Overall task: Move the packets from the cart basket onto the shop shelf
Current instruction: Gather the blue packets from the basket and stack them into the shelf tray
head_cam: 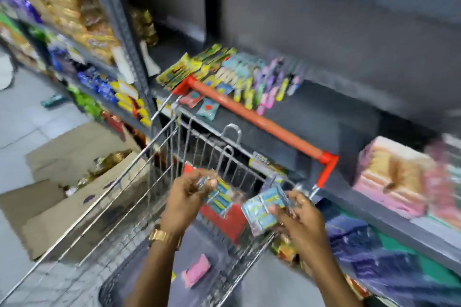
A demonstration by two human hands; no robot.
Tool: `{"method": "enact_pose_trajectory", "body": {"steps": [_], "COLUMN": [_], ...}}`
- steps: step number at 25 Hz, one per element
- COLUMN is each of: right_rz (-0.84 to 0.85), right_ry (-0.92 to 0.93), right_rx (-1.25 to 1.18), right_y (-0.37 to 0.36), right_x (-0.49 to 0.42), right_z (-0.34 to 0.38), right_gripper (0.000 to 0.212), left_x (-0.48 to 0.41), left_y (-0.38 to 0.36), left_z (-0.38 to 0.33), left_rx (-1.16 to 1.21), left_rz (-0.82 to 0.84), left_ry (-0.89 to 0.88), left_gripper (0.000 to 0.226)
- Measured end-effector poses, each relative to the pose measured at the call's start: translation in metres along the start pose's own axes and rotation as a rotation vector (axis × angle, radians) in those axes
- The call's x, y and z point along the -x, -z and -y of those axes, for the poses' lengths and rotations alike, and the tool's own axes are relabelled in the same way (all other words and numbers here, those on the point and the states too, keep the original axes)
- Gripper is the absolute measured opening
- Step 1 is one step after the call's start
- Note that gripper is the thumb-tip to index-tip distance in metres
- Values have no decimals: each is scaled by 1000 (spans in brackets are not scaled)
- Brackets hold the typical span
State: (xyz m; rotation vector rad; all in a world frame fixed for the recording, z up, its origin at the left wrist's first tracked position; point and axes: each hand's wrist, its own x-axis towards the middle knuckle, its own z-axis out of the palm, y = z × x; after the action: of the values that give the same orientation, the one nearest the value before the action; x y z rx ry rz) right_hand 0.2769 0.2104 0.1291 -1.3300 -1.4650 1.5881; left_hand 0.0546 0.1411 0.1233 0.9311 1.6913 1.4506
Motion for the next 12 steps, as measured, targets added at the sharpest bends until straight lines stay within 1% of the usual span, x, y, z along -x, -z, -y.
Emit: {"method": "enact_pose_trajectory", "body": {"steps": [2, 4, 6, 9, 12], "right_rz": [-98, -180, -320, -527, -702], "right_ry": [46, 100, 144, 194, 211], "right_rx": [-96, -134, -188, -265, -377], "right_y": [44, 82, 128, 191, 246], "right_x": [19, 36, 55, 80, 88], "right_z": [20, 36, 44, 47, 46], "right_gripper": [17, 16, 21, 20, 16], "left_x": [-17, -26, -26, -17, -14], "left_y": [-44, -91, -148, -233, -312], "left_z": [-43, -76, -106, -145, -171], "left_rx": [-106, -248, -345, -374, -481], "left_rz": [204, 335, 443, 621, 702], "left_ry": [-140, -333, -532, -630, -698], "left_gripper": [17, 16, 17, 19, 24]}}
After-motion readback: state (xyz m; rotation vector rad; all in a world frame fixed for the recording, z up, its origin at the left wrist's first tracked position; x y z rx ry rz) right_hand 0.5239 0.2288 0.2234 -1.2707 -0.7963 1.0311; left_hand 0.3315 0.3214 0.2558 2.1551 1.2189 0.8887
